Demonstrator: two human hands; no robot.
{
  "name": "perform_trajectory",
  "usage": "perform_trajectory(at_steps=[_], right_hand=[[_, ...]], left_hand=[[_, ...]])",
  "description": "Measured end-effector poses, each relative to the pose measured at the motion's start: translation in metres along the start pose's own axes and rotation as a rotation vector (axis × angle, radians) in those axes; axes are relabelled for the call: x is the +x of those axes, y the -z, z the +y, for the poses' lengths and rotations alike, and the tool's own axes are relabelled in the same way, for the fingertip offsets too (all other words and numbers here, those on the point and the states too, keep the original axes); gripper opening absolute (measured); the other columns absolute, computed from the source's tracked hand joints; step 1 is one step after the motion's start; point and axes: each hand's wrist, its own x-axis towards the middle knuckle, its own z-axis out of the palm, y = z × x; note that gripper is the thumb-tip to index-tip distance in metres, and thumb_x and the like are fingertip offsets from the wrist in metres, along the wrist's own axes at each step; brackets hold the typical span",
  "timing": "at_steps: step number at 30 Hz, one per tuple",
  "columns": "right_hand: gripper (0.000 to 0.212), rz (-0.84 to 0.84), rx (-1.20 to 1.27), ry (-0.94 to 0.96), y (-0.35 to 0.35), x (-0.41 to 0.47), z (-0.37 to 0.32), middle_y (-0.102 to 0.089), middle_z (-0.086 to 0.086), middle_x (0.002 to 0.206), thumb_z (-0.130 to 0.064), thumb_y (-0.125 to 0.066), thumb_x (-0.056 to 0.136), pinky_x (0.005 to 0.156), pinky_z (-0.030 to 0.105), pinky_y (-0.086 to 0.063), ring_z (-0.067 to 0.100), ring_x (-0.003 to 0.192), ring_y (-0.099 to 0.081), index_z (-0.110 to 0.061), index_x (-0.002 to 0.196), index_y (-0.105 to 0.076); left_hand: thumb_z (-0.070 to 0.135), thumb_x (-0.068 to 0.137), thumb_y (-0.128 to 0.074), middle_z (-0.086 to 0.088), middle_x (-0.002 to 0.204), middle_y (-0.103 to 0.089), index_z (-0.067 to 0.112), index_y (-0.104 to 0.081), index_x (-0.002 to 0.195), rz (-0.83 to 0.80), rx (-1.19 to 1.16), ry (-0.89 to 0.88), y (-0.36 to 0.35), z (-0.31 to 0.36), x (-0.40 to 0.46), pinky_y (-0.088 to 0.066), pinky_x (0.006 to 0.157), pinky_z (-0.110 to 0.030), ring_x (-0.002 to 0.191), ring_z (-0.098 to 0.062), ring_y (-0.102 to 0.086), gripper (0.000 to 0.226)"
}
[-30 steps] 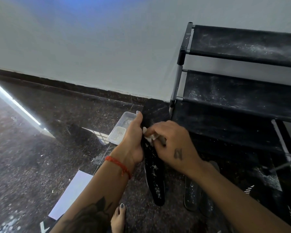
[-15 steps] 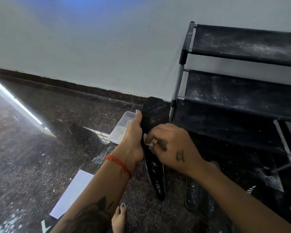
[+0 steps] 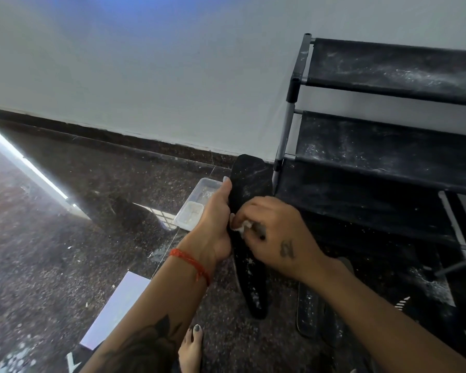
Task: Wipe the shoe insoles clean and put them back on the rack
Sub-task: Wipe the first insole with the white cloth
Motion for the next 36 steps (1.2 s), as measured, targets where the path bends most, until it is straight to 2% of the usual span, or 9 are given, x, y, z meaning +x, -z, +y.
perform_trajectory(at_steps=[2, 8, 11, 18, 23, 26, 29, 33, 36], right_hand=[[0.016, 0.032, -0.127, -0.052, 0.002, 0.002, 0.013, -0.067, -0.002, 0.083, -0.007, -0.056, 0.077, 0.065, 0.026, -0.042, 0.017, 0.078, -0.057, -0.016, 0.081, -0.068], [0.018, 0.273, -0.065, -0.22, 0.019, 0.007, 0.03, -0.069, -0.004, 0.085, -0.005, -0.059, 0.078, 0.071, 0.025, -0.049, 0.01, 0.08, -0.063, -0.015, 0.086, -0.072], [0.013, 0.149, 0.133, -0.116, 0.014, 0.005, 0.004, -0.067, -0.009, 0.074, -0.008, -0.062, 0.073, 0.06, 0.013, -0.044, 0.001, 0.067, -0.059, -0.017, 0.076, -0.07], [0.02, 0.04, -0.137, -0.103, 0.002, 0.003, 0.019, -0.067, -0.004, 0.083, -0.006, -0.055, 0.076, 0.067, 0.029, -0.045, 0.018, 0.079, -0.057, -0.018, 0.08, -0.07], [0.019, 0.24, -0.104, -0.249, 0.017, 0.006, 0.028, -0.068, -0.004, 0.084, -0.003, -0.059, 0.078, 0.071, 0.025, -0.046, 0.012, 0.08, -0.061, -0.016, 0.084, -0.071], [0.013, 0.175, 0.141, -0.167, 0.011, 0.004, 0.003, -0.064, -0.008, 0.072, -0.005, -0.062, 0.076, 0.06, 0.02, -0.049, 0.004, 0.065, -0.06, -0.017, 0.073, -0.067], [0.016, -0.015, 0.073, -0.04, -0.004, -0.003, -0.011, -0.061, -0.004, 0.077, -0.003, -0.057, 0.069, 0.064, 0.023, -0.045, 0.01, 0.073, -0.055, -0.016, 0.074, -0.063], [0.019, 0.038, -0.099, -0.094, 0.0, 0.001, 0.013, -0.064, 0.0, 0.083, 0.002, -0.057, 0.076, 0.068, 0.024, -0.04, 0.018, 0.079, -0.055, -0.013, 0.082, -0.068], [0.02, 0.125, -0.153, -0.227, 0.008, 0.004, 0.03, -0.067, 0.002, 0.087, 0.0, -0.059, 0.081, 0.073, 0.028, -0.044, 0.019, 0.084, -0.059, -0.013, 0.088, -0.072]], left_hand=[[0.056, 0.096, -0.032, -0.006, 0.073, -0.065, 0.009, -0.064, 0.09, -0.037, -0.002, 0.028, -0.001, -0.001, 0.0, -0.052, 0.06, -0.025, 0.064, -0.018, -0.061, 0.058], [0.058, 0.097, -0.03, -0.018, 0.095, -0.07, 0.005, -0.063, 0.112, -0.07, -0.009, 0.049, -0.003, 0.0, -0.002, -0.056, 0.076, -0.042, 0.078, -0.029, -0.068, 0.065], [0.056, 0.097, -0.029, -0.01, 0.087, -0.07, 0.008, -0.067, 0.1, -0.025, -0.03, -0.015, 0.0, 0.0, 0.001, -0.054, 0.071, -0.031, 0.075, -0.022, -0.067, 0.061], [0.059, 0.095, -0.031, -0.007, 0.073, -0.069, 0.01, -0.066, 0.097, -0.057, 0.028, 0.049, 0.001, -0.003, 0.001, -0.055, 0.057, -0.026, 0.064, -0.019, -0.066, 0.061], [0.065, 0.093, -0.032, -0.018, 0.104, -0.067, 0.008, -0.062, 0.118, -0.084, 0.024, 0.075, -0.001, -0.001, -0.001, -0.054, 0.076, -0.045, 0.084, -0.031, -0.065, 0.069], [0.062, 0.093, -0.03, -0.011, 0.09, -0.071, 0.009, -0.067, 0.103, -0.014, 0.019, 0.013, 0.003, -0.002, 0.004, -0.057, 0.065, -0.031, 0.077, -0.024, -0.068, 0.066], [0.064, 0.091, -0.035, -0.012, 0.102, -0.07, 0.008, -0.068, 0.112, 0.014, 0.023, 0.007, 0.005, -0.001, 0.005, -0.053, 0.086, -0.034, 0.096, -0.028, -0.067, 0.067], [0.055, 0.097, -0.033, -0.004, 0.063, -0.064, 0.016, -0.072, 0.071, -0.061, 0.04, 0.028, 0.002, -0.005, 0.002, -0.051, 0.059, -0.028, 0.057, -0.018, -0.062, 0.061], [0.056, 0.097, -0.031, -0.012, 0.081, -0.069, 0.017, -0.073, 0.08, -0.111, 0.061, 0.061, -0.002, -0.007, 0.0, -0.052, 0.073, -0.043, 0.072, -0.029, -0.065, 0.06]])
